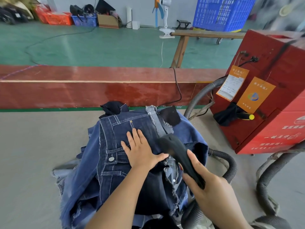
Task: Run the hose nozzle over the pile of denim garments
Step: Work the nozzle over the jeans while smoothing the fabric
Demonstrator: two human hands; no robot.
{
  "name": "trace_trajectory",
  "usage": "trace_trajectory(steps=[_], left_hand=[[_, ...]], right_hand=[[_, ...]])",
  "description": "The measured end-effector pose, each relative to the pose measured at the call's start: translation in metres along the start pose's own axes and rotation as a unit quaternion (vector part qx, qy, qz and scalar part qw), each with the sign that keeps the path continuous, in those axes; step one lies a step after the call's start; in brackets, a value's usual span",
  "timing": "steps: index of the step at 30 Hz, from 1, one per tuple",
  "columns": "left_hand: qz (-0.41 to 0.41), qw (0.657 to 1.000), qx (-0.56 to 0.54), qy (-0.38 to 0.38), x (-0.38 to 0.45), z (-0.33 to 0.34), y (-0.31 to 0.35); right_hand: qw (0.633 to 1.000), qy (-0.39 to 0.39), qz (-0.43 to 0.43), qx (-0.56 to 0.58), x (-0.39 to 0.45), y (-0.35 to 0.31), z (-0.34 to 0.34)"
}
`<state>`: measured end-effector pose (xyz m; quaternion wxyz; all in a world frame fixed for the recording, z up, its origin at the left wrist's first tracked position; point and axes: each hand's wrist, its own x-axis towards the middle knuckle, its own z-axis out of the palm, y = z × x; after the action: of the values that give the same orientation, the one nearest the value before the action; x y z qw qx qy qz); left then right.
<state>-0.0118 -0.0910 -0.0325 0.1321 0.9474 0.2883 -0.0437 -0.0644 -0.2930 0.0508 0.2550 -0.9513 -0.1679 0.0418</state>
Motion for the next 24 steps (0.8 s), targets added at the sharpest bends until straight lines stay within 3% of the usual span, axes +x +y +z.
trace_trajectory(steps=[9, 12, 15, 18, 24], left_hand=[[0.0, 1.0, 0.011, -0.003, -0.001, 0.001, 0.002], [0.004, 1.0, 0.002, 0.002, -0.002, 0.002, 0.002], [0.003, 1.0, 0.001, 0.003, -0.002, 0.002, 0.002], [0.001, 1.0, 0.006, -0.003, -0.001, 0.002, 0.002], [-0.001, 1.0, 0.011, -0.01, -0.003, 0.002, 0.003]], right_hand=[[0.994, 0.001, -0.036, -0.099, 0.032, -0.018, 0.025], [0.998, -0.004, -0.048, -0.042, 0.054, -0.024, 0.018], [0.996, 0.045, -0.059, 0.046, 0.059, -0.027, 0.006], [0.992, 0.087, -0.067, 0.063, 0.047, -0.028, -0.007], [1.0, 0.016, -0.019, -0.004, 0.01, -0.011, -0.008]])
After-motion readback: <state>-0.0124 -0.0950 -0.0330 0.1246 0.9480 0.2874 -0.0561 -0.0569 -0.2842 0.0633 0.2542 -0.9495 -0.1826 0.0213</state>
